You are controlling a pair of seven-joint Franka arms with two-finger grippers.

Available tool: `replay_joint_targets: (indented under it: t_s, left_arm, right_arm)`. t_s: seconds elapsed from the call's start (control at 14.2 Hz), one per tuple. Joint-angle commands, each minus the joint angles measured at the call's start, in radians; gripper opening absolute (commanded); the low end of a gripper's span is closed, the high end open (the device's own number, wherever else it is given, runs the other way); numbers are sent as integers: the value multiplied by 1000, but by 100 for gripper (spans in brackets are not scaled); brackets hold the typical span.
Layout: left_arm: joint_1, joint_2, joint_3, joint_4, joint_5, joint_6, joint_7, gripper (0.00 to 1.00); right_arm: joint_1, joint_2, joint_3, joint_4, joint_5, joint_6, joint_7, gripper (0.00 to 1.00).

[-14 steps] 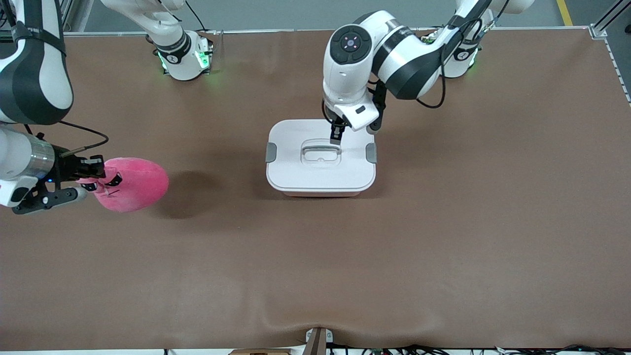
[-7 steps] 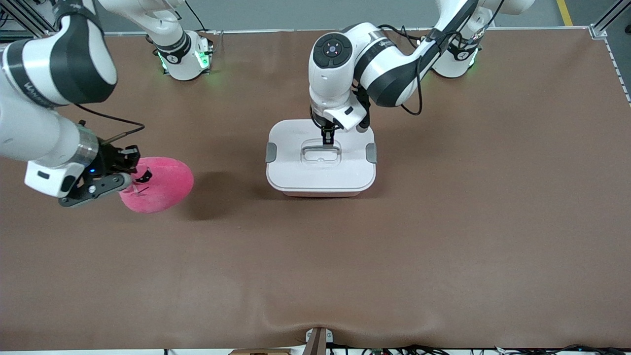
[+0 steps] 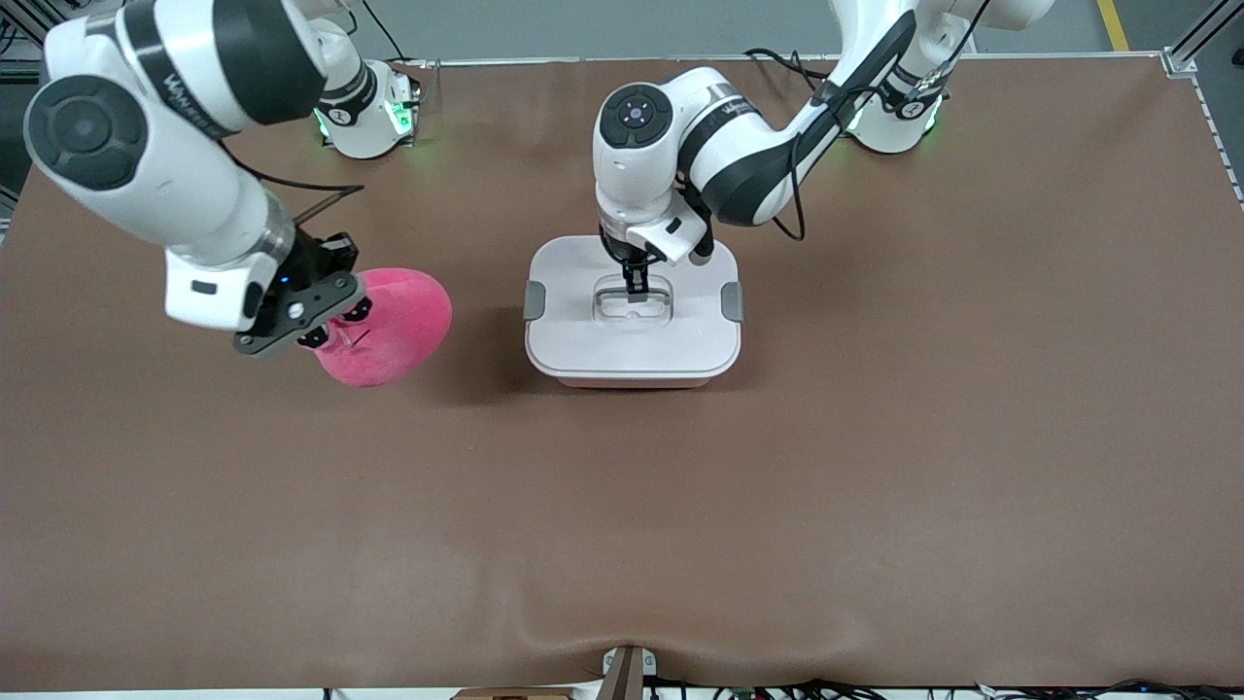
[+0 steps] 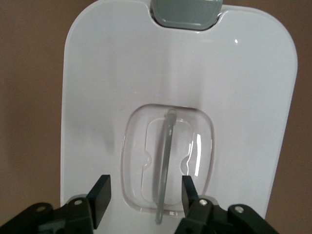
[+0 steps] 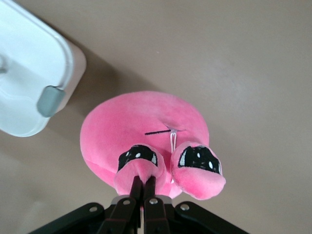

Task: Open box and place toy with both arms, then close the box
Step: 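Grasp the lid handle with the left gripper while the right gripper lifts the plush, then carry the plush with the right gripper toward the box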

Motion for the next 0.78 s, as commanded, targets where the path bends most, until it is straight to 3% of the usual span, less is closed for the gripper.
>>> replay_joint_targets:
  t_s: [0.0,0.71]
  left_arm:
    - [-14,11,4,-5,51,19,-28,66]
    - [-31,51,4,-4,109,27,-43,60]
  right_arm:
    - [60,-24,-3,-4,-3,-8,-14,0]
    - [87,-65,-9,-13,-3,-1,-130,0]
